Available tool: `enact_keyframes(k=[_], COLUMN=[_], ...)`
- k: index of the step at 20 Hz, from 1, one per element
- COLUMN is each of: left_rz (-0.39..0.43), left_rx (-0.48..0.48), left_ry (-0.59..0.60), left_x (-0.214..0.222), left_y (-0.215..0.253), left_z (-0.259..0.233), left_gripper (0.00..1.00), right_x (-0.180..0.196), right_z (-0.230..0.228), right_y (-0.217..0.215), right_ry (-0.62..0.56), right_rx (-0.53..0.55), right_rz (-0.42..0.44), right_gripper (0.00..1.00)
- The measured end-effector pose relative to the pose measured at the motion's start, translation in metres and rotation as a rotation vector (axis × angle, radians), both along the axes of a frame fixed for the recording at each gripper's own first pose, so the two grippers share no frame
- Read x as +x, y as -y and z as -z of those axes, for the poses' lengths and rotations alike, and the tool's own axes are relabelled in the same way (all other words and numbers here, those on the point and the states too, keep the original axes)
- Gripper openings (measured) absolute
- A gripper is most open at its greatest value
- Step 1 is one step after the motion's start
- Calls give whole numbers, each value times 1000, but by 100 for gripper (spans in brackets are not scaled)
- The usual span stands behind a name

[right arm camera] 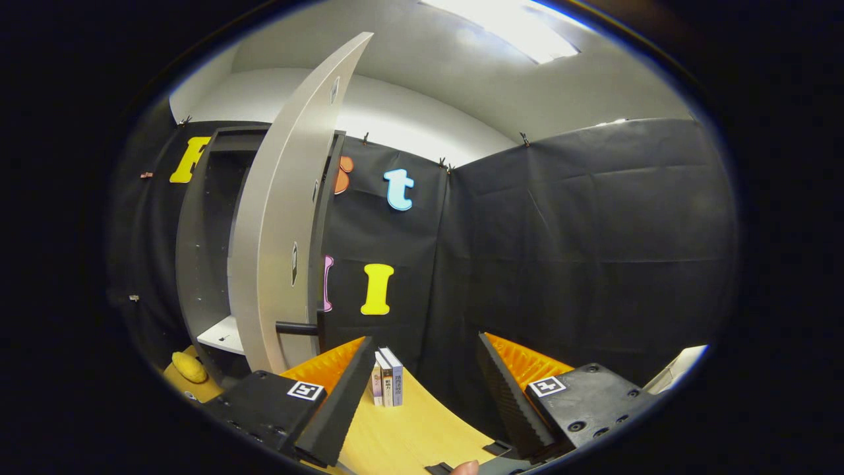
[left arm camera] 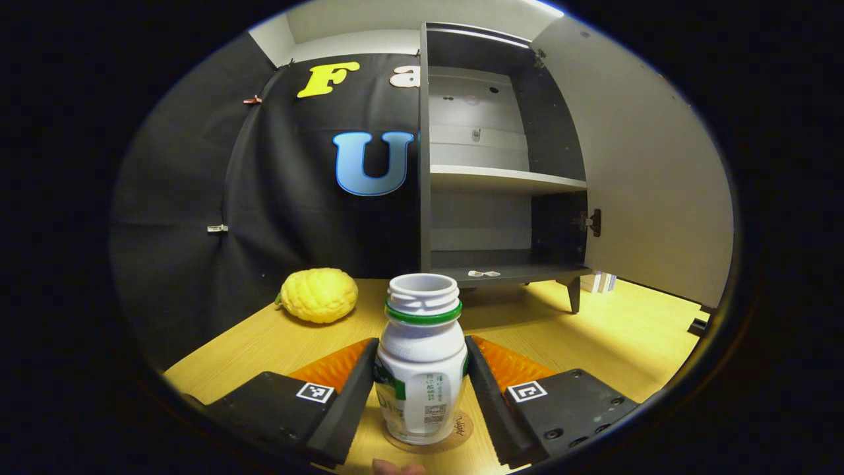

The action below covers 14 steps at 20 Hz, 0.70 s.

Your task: Open the cabinet door with the right hand, grasp the bottle in the cabinet with the left hand and place it on the coaster, then close the cabinet door with the right hand.

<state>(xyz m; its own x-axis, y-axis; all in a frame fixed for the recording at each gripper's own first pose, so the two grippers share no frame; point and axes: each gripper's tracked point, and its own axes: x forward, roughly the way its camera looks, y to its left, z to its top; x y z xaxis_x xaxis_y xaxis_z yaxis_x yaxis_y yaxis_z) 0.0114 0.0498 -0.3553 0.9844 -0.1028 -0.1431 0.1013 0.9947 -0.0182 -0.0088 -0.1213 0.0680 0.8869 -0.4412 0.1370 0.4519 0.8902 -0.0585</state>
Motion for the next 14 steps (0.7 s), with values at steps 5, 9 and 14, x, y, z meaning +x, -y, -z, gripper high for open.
enact_keyframes(k=[5, 9, 14], left_rz=[4, 4, -12], left_rx=[17, 48, 30], left_ry=[-15, 8, 11], left_x=[-3, -8, -16], left_y=[1, 0, 5], left_z=[-6, -23, -57], left_gripper=[95, 95, 95], right_x=[1, 1, 4], right_z=[2, -1, 0], right_y=[0, -2, 0], right_ry=[6, 11, 23], right_rx=[21, 4, 42], right_rz=[-10, -19, -53], right_gripper=[97, 96, 95])
